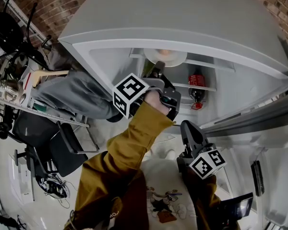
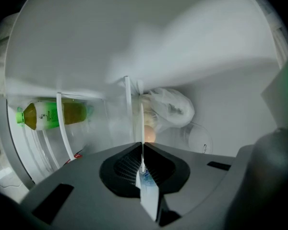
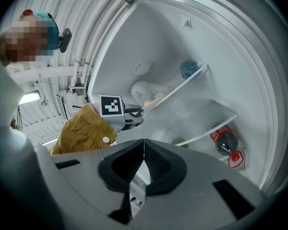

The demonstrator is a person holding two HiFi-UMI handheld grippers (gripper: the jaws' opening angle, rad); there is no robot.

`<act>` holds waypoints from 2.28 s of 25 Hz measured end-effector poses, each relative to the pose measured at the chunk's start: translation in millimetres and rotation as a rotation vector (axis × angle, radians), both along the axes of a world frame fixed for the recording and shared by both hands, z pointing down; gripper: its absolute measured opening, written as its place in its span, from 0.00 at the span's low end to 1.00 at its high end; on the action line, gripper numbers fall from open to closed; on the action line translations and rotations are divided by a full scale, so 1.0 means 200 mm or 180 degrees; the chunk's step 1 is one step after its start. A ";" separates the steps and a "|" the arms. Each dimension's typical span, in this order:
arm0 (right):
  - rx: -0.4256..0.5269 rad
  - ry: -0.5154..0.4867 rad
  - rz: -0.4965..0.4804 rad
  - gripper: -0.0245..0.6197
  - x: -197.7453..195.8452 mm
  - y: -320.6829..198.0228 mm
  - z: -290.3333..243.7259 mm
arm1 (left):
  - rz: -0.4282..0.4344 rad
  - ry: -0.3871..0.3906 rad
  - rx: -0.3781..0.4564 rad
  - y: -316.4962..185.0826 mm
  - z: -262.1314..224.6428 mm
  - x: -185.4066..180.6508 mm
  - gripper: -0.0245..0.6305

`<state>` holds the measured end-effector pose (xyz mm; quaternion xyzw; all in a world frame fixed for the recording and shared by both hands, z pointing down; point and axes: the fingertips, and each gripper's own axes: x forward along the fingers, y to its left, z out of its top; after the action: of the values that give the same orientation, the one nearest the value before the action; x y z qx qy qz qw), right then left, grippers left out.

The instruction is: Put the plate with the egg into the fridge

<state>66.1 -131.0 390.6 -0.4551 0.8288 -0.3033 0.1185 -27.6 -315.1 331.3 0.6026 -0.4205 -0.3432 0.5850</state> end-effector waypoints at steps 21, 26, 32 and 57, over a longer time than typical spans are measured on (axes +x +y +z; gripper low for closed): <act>-0.0040 0.0010 0.0043 0.05 0.01 -0.07 0.00 | -0.0054 0.0043 -0.0129 -0.14 0.03 -0.04 0.07; -0.0047 0.0004 0.0058 0.05 0.01 -0.07 0.00 | -0.0051 0.0060 -0.0131 -0.16 0.03 -0.04 0.07; -0.0051 -0.0004 0.0059 0.05 0.01 -0.07 0.01 | -0.0043 0.0120 -0.0081 -0.17 0.00 -0.04 0.07; -0.0063 -0.0009 0.0043 0.05 0.00 0.00 0.03 | -0.0083 -0.0054 0.0009 -0.11 -0.02 -0.07 0.33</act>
<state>65.7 -131.7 396.7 -0.4613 0.8225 -0.3115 0.1172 -41.6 -336.7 326.7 0.6007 -0.4328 -0.3463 0.5761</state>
